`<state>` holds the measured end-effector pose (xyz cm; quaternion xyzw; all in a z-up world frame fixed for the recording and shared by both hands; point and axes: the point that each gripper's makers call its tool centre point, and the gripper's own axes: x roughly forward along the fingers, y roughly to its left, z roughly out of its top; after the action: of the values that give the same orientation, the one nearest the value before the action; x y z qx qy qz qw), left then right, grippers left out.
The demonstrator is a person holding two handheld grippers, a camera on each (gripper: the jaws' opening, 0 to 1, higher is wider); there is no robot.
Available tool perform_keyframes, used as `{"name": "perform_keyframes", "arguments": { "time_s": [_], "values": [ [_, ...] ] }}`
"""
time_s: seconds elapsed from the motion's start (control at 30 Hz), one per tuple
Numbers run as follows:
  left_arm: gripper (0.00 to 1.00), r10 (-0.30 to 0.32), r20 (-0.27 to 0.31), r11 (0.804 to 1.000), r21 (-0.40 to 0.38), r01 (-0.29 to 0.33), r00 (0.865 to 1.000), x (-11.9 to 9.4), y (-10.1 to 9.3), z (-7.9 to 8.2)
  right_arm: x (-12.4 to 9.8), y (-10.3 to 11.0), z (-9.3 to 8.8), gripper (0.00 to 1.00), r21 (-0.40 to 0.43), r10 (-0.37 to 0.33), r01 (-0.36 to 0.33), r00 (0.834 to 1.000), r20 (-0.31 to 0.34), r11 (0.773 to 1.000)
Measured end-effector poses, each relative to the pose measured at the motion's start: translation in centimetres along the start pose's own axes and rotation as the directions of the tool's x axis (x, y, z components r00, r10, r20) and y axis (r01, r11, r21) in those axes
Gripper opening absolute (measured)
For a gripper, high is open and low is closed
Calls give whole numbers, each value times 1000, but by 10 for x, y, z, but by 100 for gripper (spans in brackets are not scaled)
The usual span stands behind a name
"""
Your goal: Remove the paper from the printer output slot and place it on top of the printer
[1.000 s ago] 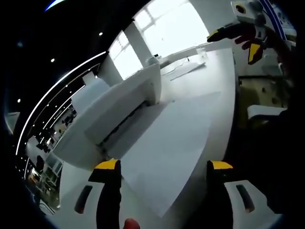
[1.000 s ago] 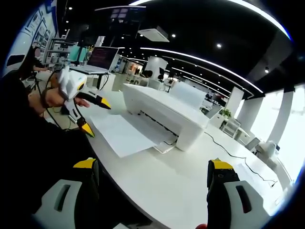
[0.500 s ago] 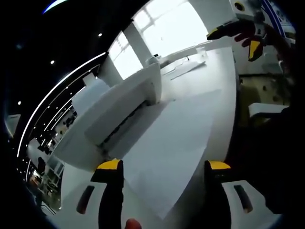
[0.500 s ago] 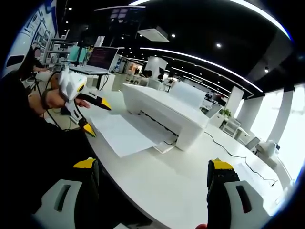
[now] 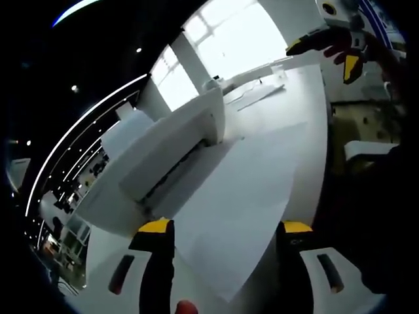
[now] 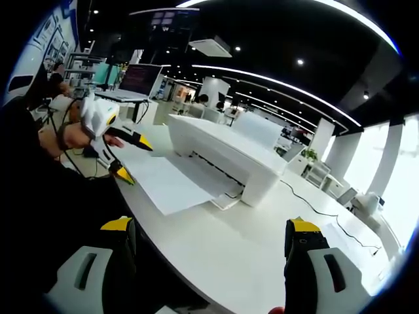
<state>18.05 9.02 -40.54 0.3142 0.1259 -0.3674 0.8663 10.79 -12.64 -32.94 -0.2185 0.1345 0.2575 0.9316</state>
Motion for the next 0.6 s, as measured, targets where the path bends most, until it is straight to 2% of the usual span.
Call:
{"name": "perform_keyframes", "arguments": {
  "time_s": [0.27, 0.6],
  "values": [
    [55, 1, 8, 1000, 27, -1, 1000, 1, 1, 0, 1, 1, 0, 90, -3, 3, -3, 1000, -2, 1000],
    [49, 8, 20, 999, 38, -8, 1000, 1, 4, 1, 1, 1, 0, 90, -4, 3, -3, 1000, -2, 1000]
  ]
}}
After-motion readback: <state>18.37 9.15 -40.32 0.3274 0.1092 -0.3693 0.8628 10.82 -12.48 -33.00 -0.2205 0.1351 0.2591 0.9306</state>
